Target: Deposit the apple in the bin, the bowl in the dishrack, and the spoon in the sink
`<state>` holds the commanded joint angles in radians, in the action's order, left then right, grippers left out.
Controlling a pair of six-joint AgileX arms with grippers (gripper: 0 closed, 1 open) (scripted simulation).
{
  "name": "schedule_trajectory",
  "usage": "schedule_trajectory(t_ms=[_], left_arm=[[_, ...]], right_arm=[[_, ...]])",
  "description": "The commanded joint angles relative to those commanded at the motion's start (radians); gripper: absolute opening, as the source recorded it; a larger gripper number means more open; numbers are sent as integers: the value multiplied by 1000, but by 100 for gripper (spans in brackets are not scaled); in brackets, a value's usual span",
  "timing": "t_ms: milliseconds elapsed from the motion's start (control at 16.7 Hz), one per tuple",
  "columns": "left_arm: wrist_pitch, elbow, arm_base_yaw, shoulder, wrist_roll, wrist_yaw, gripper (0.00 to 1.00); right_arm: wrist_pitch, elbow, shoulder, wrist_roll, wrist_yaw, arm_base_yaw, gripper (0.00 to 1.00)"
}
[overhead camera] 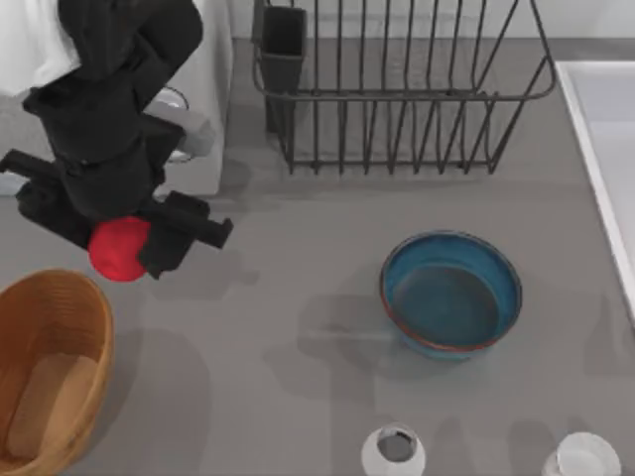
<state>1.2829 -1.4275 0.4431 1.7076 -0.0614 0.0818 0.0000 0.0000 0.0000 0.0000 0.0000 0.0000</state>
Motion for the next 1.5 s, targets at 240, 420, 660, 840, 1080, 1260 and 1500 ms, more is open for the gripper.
schedule_trajectory(t_ms=[240, 420, 660, 840, 1080, 1260, 1500], left_arm=[[62, 170, -67, -238, -185, 67, 0], [87, 238, -94, -318, -262, 96, 0], [87, 240, -91, -320, -264, 97, 0], [46, 279, -101, -317, -256, 97, 0], [-117, 418, -130, -305, -229, 98, 0], [-196, 493, -147, -298, -215, 98, 0], [-201, 497, -149, -298, -214, 98, 0]], right_arm=[[0, 0, 0, 0, 0, 0, 100], [0, 0, 0, 0, 0, 0, 100], [0, 0, 0, 0, 0, 0, 100], [0, 0, 0, 0, 0, 0, 100], [0, 0, 0, 0, 0, 0, 100], [0, 0, 0, 0, 0, 0, 100], [0, 0, 0, 0, 0, 0, 100]])
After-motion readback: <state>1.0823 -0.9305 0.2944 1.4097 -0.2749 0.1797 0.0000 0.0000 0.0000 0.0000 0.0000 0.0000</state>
